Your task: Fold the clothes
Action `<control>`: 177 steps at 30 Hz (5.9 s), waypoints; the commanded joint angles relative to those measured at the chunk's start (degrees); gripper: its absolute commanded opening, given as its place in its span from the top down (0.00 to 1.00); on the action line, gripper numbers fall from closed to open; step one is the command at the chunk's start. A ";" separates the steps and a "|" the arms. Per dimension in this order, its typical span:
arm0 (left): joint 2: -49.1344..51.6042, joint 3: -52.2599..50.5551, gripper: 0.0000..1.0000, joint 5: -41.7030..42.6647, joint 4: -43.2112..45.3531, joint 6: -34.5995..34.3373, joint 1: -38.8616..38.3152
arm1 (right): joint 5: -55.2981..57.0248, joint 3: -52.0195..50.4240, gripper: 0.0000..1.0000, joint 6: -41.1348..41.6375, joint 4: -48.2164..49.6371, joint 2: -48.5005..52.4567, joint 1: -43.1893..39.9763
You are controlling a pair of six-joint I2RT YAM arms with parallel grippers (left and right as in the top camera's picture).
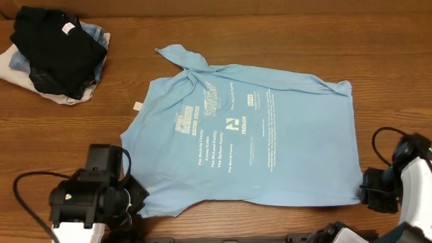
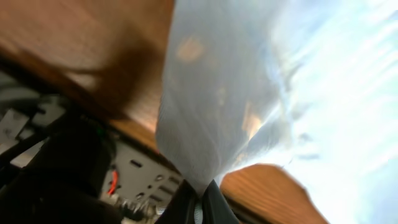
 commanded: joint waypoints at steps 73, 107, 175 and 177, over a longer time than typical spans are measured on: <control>39.63 6.14 0.60 -13.77 47.30 4.94 -0.39 | -5.18 3.76 0.07 -8.44 38.10 13.92 13.53; 41.38 21.33 0.22 2.67 18.29 10.01 -13.53 | -33.92 29.18 0.07 -39.28 10.38 12.74 29.92; 59.47 13.81 0.89 -5.20 33.11 -5.92 -11.02 | -24.98 29.18 0.04 -34.42 9.53 12.81 32.28; 59.45 14.27 0.91 -4.09 33.05 -5.88 -11.02 | -24.98 29.18 0.04 -34.42 9.53 12.81 32.28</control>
